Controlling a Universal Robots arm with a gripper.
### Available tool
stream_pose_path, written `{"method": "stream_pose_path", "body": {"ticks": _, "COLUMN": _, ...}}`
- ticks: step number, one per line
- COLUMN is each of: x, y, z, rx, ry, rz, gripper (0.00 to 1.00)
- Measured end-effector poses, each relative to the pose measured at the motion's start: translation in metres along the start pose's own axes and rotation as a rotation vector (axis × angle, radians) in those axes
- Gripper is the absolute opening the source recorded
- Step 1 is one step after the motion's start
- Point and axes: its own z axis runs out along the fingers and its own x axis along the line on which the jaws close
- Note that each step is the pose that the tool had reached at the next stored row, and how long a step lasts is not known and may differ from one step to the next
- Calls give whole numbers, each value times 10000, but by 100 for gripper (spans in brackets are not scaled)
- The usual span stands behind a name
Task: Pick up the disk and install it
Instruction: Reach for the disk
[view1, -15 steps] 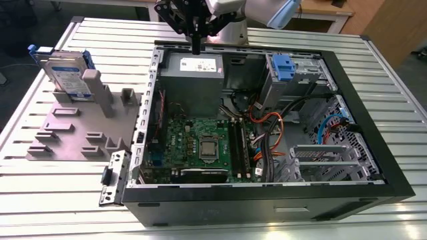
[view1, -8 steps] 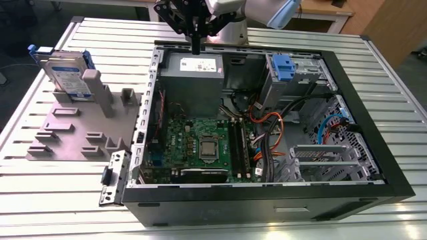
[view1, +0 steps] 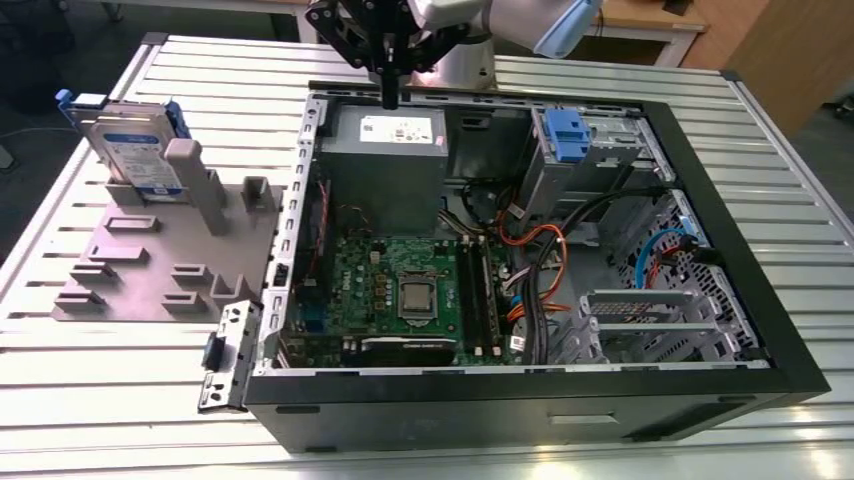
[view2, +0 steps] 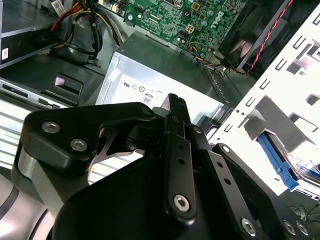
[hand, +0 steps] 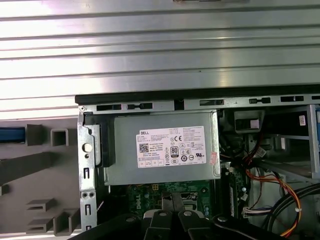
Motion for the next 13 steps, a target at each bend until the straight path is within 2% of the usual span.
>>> {"method": "stream_pose_path", "body": {"ticks": 11, "x": 24, "y": -2, "z": 1, "rx": 0, "ry": 0, "rz": 0, "gripper": 11}}
{"method": "stream_pose_path", "body": {"ticks": 13, "x": 52, "y": -4, "z": 0, "rx": 0, "ry": 0, "rz": 1, "gripper": 11}}
